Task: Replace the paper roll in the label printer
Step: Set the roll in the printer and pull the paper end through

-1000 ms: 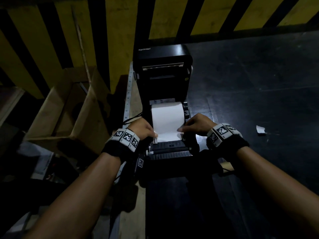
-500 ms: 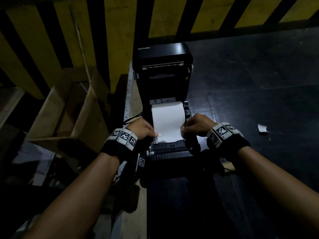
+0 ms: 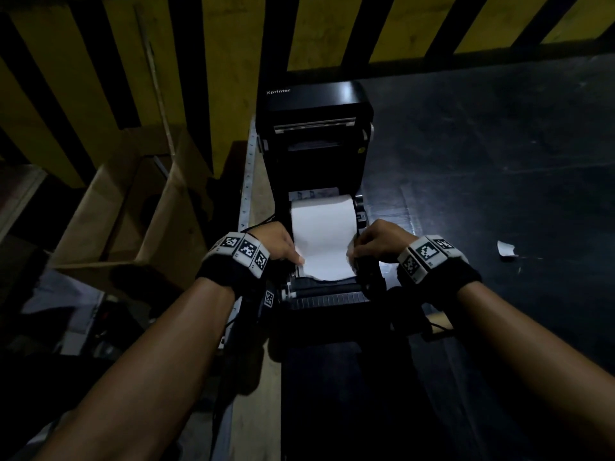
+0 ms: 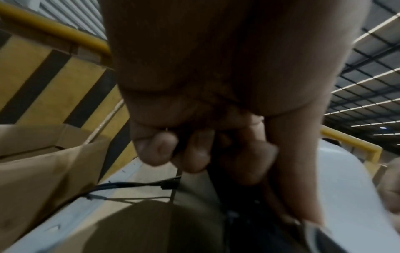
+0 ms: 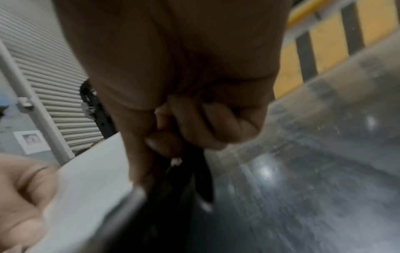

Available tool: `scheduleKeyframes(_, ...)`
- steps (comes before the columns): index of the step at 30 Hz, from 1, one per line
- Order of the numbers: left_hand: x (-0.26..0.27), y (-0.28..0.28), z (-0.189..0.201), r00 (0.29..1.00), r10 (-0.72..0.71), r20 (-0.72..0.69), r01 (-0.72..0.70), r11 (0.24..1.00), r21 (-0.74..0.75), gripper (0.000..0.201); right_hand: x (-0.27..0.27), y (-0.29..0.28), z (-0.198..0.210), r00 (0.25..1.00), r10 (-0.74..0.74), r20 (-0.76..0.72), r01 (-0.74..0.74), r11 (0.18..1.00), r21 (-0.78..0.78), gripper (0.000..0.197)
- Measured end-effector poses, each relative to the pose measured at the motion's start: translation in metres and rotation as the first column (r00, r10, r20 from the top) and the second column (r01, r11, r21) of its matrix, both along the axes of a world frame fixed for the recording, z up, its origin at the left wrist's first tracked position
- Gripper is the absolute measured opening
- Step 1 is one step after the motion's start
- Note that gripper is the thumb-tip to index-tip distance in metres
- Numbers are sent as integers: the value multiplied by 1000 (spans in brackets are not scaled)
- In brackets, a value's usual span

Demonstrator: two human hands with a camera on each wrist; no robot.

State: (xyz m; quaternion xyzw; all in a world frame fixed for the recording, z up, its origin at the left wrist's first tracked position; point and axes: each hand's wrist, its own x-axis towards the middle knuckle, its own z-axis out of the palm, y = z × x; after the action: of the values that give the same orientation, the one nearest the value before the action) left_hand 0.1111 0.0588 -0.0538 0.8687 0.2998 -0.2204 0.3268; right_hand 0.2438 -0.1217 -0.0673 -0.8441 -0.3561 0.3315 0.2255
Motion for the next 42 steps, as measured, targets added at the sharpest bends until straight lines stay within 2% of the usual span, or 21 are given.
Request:
scheduleKeyframes(3,-2,-1,2,999,-40,-24,41,998,53,36,0,0,0,1000,17,-1,-17,998,-54,20)
scheduleKeyframes(5,-11,-4,3,995,-8,104,-10,986,168,34,0,0,1,999,29,17,-28,998,-55,21)
scheduleKeyframes(7,-23,-11,8,956,7,293,-92,956,278,29,-1,-1,1,999,25,27,-24,999,-48,22)
scheduleKeyframes(9,-29,-20,12,923,-120,365,-5,946,323,26,-1,0,1,999,15,33,-14,998,-56,23)
scheduleKeyframes(11,-31,-31,10,906,-277,320,162,925,343,31,-2,1,0,999,-3,44,6,997,-73,26)
scheduleKeyframes(13,-32,-37,1,904,-338,261,250,915,318,37,-4,0,0,998,-12,64,17,997,-79,30)
scheduleKeyframes(18,-34,-33,-13,893,-332,302,256,930,265,23,-9,-10,-3,991,-19,129,20,1000,-5,28)
scheduleKeyframes(22,-33,-32,-16,876,-354,328,275,925,263,18,-16,-19,4,962,-132,239,103,986,130,30)
scheduleKeyframes(24,-33,-32,-18,871,-365,329,291,922,255,18,-24,-23,10,963,-43,265,-8,982,189,28)
scheduleKeyframes(26,-32,-32,-18,862,-383,331,315,918,241,17,-35,-27,11,953,159,259,-198,971,133,26)
scheduleKeyframes(28,-30,-33,-16,858,-399,324,338,913,229,17,-41,-29,6,923,282,263,-311,948,73,29)
scheduleKeyframes(37,-32,-39,-8,865,-377,331,337,925,173,20,-43,-31,-2,915,291,279,-332,937,110,19)
scheduleKeyframes(42,-36,-43,-7,876,-369,312,329,928,175,21,-49,-35,1,910,309,278,-345,934,90,20)
